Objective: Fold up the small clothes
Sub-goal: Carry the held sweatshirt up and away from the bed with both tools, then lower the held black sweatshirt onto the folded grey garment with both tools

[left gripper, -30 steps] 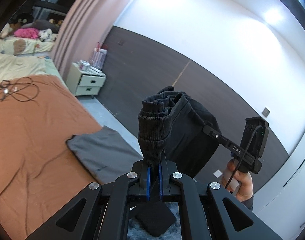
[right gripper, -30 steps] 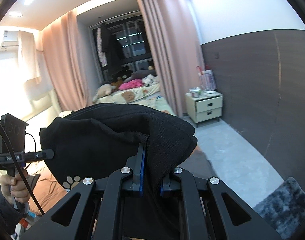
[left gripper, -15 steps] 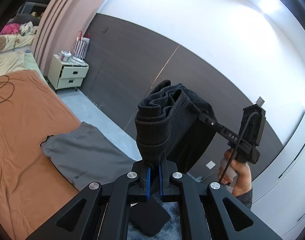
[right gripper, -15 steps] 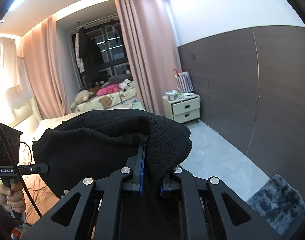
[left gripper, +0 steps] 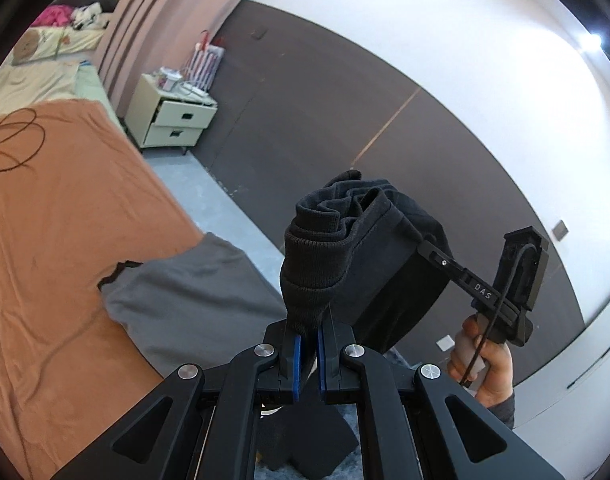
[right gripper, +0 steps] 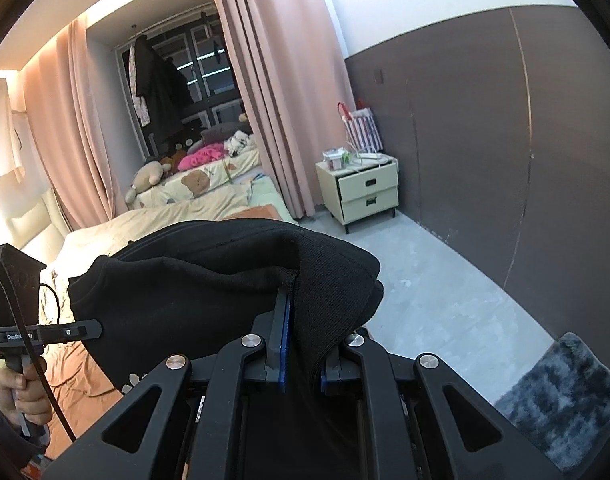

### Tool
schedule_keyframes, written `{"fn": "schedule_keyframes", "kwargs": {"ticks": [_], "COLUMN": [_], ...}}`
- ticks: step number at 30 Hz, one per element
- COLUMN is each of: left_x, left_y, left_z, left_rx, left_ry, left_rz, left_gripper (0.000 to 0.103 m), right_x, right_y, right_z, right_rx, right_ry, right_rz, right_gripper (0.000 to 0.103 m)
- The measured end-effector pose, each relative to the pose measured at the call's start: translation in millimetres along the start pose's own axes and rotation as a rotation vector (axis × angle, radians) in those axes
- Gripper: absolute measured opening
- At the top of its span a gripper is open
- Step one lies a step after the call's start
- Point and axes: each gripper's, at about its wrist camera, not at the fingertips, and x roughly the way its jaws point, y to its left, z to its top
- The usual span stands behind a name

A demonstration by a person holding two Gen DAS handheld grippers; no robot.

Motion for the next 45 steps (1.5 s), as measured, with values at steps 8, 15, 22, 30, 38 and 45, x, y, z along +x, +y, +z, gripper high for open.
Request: {"fn": "schedule_keyframes", "kwargs": {"ticks": [8,15,22,30,38,45], "left_x": [38.8,69.4,95.6,143.6,132.2,131.8], "left_y": [50.6,100.5,143.3,206.2,221.0,207.0], "left_z": [15.6,23.6,26.8,13.0,2.2,0.6], "left_rx": [-0.042,-0.081,-0.116,-0.222,-0.217,-0.166], "left_ry": [0.040,0.066,0.098,0.201,0.181,0.158], "left_rz": [0.046,0.091,0.125,0.321,0.440,0.426], "left_gripper": [0.006,0.006,0.006,0.016,0.049,0.049], "right_x": [56.8,83.1,102.1,109.9,55.4,-7.6], "right_y": [39.2,53.5,56.1,18.0,7.6,-7.0], "right_z": [-6.2,-8.0,-2.0,-7.4,5.5,14.0], "right_rx": [0.015,0.011,0.007,0.115,0.122,0.162], "right_ry": [0.076,0.135,0.190,0.330,0.294,0.249], "right_rz": [-0.015,-0.031,-0.036,-0.036,-0.150,-0.188], "right_gripper": [0.007,0.007,0.007,0.010,0.072,0.072]}}
